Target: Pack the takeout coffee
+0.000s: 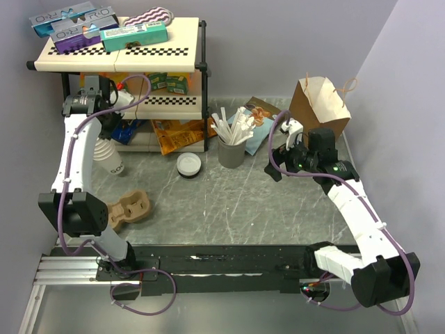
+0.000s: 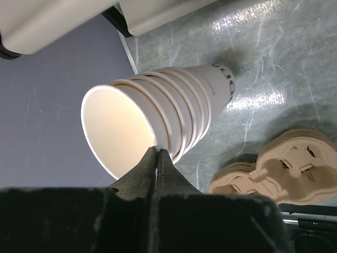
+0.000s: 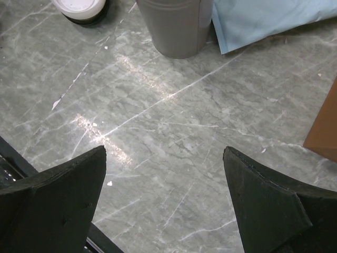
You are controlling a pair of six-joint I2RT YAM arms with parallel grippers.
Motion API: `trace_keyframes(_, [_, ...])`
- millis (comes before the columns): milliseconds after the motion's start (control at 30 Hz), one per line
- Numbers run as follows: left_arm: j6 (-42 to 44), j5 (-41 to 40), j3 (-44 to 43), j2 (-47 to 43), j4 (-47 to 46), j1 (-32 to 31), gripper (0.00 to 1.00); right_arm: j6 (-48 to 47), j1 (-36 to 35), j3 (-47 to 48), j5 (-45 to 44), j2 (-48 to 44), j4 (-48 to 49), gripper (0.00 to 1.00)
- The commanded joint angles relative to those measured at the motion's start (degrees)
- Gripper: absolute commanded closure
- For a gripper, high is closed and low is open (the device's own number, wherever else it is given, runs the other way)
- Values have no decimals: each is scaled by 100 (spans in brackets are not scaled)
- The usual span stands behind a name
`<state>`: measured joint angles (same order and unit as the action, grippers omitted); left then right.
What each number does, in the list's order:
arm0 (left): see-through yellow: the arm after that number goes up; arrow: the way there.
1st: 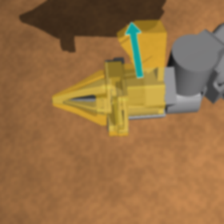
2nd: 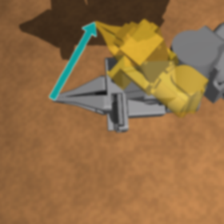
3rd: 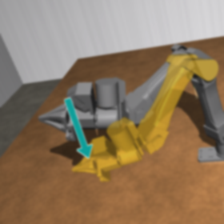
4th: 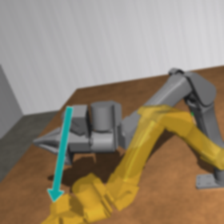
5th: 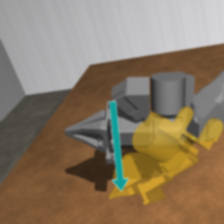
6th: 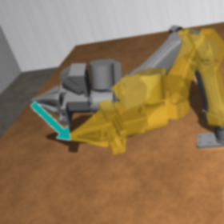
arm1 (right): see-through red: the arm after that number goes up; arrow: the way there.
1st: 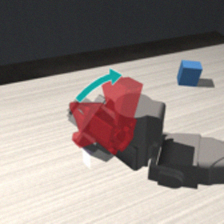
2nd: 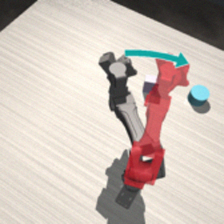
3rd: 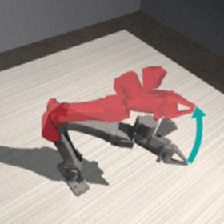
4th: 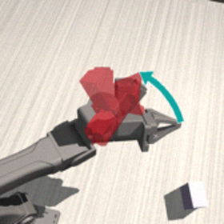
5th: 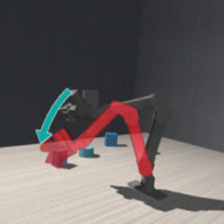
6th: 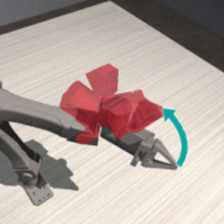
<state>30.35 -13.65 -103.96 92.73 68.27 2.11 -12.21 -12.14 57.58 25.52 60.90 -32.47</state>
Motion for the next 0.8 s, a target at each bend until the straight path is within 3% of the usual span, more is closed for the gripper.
trace_keyframes(0, [-29, -136, -362, -53, 3, 18, 99, 96, -34, 86, 111, -53, 267, 3])
trace_keyframes(133, [-90, 142, 77, -150, -104, 53, 99, 762, -209, 646, 295, 158, 443, 3])
trace_keyframes(333, [-389, 258, 482, -211, -402, -35, 99, 2148, -1887, 1895, -449, 1273, 1505, 0])
trace_keyframes(500, [-617, 363, 219, -27, -200, -97, 99, 3355, -2503, 3404, -1049, 3100, 1858, 0])
trace_keyframes(767, [-1048, 372, 16, 140, -7, -149, 99, 4806, -3031, 5261, -566, 5385, 2333, 0])
